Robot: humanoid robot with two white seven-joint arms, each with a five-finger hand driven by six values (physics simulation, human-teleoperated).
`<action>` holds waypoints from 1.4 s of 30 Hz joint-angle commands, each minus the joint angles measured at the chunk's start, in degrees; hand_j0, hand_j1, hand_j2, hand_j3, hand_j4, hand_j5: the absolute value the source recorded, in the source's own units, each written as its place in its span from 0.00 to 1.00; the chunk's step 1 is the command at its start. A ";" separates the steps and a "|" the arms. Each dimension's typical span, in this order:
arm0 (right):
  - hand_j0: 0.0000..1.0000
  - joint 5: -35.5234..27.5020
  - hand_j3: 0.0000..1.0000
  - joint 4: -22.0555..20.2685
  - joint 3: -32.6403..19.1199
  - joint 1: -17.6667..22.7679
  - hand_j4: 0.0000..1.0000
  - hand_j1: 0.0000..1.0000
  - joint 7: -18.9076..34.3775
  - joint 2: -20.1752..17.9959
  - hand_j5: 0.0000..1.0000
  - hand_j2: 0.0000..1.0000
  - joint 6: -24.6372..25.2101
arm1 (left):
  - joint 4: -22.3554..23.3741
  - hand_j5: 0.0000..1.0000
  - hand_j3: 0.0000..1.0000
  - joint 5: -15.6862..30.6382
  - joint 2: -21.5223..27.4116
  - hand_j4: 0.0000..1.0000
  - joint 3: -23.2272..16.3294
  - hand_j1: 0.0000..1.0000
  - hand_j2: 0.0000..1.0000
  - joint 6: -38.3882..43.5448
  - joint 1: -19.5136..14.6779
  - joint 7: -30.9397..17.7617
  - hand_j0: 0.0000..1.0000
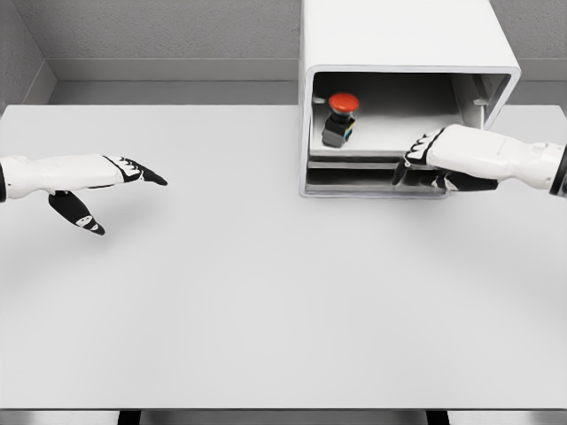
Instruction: Slide open multi-storey tabletop storage cabinets and put open load switch and slide close multi-storey tabletop storage cabinets
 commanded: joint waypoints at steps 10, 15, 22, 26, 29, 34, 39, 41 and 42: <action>0.60 -0.24 0.60 3.05 1.41 -2.29 0.60 0.60 -0.02 2.45 0.60 0.60 0.16 | 0.00 1.00 1.00 0.38 -0.02 1.00 0.05 1.00 1.00 0.14 0.00 0.02 1.00; 0.60 0.64 0.60 5.42 3.08 -4.66 0.60 0.60 -0.02 4.12 0.60 0.60 0.16 | 0.09 1.00 1.00 0.38 0.07 1.00 0.05 1.00 1.00 0.14 0.00 0.02 1.00; 0.60 0.64 0.60 5.42 2.81 -5.45 0.60 0.60 -0.02 3.77 0.60 0.60 0.16 | 0.09 1.00 1.00 0.38 0.07 1.00 0.05 1.00 1.00 0.14 0.00 0.02 1.00; 0.60 0.64 0.60 5.42 2.99 -5.89 0.60 0.60 -0.02 3.95 0.60 0.60 0.16 | 0.17 1.00 1.00 0.38 0.07 1.00 0.05 1.00 1.00 0.14 0.00 0.02 1.00; 0.61 0.64 0.61 5.42 2.90 -6.24 0.61 0.61 -0.02 3.86 0.61 0.61 0.16 | 0.17 1.00 1.00 0.38 0.07 1.00 0.05 1.00 1.00 0.14 0.00 0.02 1.00; 0.64 -3.05 0.64 -6.17 -8.07 2.19 0.64 0.64 -0.02 -4.14 0.64 0.64 0.16 | 4.04 1.00 1.00 0.47 -1.60 1.00 -0.04 1.00 1.00 0.14 0.53 0.20 1.00; 1.00 -3.40 1.00 -12.86 -19.34 15.73 1.00 1.00 -0.02 -8.09 1.00 1.00 0.16 | 4.48 1.00 1.00 0.38 -1.86 1.00 -0.13 1.00 1.00 0.14 0.79 0.20 1.00; 1.00 -3.14 1.00 -12.94 -16.00 19.77 1.00 1.00 -0.02 -8.53 1.00 1.00 0.16 | 4.57 1.00 1.00 0.38 -1.77 1.00 -0.13 1.00 1.00 0.14 0.79 0.20 1.00; 1.00 -2.79 1.00 -12.94 -13.01 19.51 1.00 1.00 -0.02 -9.06 1.00 1.00 0.16 | 4.57 1.00 1.00 0.38 -1.69 1.00 -0.13 1.00 1.00 0.14 0.88 0.20 1.00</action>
